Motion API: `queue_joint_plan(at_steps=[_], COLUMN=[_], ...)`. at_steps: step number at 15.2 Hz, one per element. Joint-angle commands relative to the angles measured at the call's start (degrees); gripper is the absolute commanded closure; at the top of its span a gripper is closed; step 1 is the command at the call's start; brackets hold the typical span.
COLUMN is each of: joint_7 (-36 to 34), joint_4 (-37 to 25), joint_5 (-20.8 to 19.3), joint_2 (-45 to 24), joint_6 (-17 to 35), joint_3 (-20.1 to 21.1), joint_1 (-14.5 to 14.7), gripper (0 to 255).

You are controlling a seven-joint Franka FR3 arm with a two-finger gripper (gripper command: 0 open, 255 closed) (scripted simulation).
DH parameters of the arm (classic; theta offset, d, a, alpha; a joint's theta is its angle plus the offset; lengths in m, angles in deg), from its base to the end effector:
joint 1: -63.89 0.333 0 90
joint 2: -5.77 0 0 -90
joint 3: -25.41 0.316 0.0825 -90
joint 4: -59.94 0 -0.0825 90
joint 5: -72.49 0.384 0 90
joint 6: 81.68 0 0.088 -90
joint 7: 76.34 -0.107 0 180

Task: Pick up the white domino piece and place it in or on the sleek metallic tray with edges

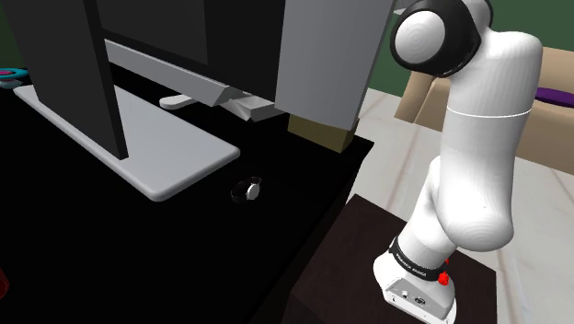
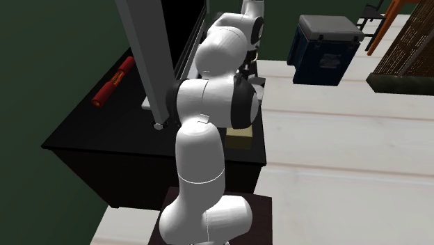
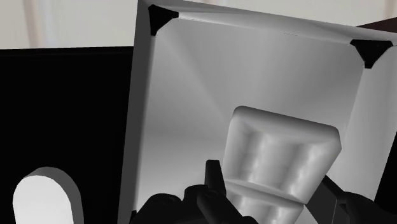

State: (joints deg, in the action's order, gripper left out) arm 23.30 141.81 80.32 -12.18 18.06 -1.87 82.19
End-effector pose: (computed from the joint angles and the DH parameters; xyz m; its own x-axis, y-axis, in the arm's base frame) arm 0.6494 -0.0476 0.5354 -0.0127 0.9999 -0.0118 0.9994 0.0130 0.0314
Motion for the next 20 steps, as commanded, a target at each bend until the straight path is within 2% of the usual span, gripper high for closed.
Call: queue_joint_plan(at_steps=[1, 4, 12, 13, 18, 20], joint_7=[0.0, 0.0, 0.0, 0.0, 0.0, -0.1], joint_4=[2.1, 4.9, 4.9, 4.9, 4.9, 1.1], joint_5=[-0.1, -0.1, -0.1, -0.1, -0.1, -0.2], joint_2=[0.3, 0.4, 0.4, 0.4, 0.4, 0.5], joint_6=[1.8, 4.5, 4.5, 4.5, 4.5, 0.7], joint_3=[0.0, 0.1, 0.1, 0.1, 0.1, 0.0], joint_1=[0.3, 0.5, 0.5, 0.5, 0.5, 0.2], gripper=[255, 255, 255, 0, 0, 0])
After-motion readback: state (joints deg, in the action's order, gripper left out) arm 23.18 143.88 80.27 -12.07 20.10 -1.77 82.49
